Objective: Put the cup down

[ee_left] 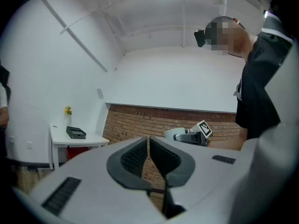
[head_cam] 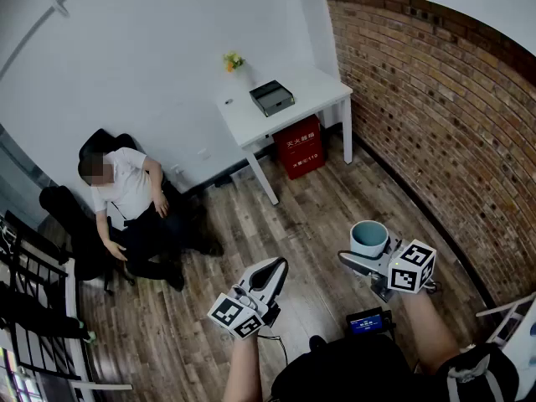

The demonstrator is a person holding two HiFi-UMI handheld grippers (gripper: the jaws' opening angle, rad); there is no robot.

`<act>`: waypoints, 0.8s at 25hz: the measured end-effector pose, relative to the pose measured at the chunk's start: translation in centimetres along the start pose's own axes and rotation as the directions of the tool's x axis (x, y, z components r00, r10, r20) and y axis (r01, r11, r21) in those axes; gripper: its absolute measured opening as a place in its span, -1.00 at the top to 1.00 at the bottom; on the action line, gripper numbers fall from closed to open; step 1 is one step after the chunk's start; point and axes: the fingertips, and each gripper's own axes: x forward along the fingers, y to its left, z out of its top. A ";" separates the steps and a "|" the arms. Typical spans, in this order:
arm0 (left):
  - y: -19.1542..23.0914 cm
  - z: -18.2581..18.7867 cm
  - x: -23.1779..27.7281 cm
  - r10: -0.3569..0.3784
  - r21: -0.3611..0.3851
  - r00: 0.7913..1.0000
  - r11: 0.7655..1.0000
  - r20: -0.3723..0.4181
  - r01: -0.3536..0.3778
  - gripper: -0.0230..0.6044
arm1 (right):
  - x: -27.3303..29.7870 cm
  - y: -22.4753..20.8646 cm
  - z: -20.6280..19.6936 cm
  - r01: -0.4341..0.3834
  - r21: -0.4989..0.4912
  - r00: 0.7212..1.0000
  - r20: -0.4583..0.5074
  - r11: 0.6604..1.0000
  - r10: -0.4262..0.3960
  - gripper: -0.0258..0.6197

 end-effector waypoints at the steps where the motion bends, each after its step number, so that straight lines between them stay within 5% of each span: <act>1: -0.1 -0.1 0.0 0.001 -0.002 1.000 1.000 -0.002 -0.001 0.89 | -0.1 0.0 0.1 0.001 0.000 1.000 -0.001 1.000 -0.001 -0.34; 20: -0.1 -0.9 0.3 0.009 -0.015 1.000 1.000 -0.014 -0.009 0.89 | -0.7 -0.4 0.0 -0.012 0.041 1.000 0.012 0.999 0.011 -0.34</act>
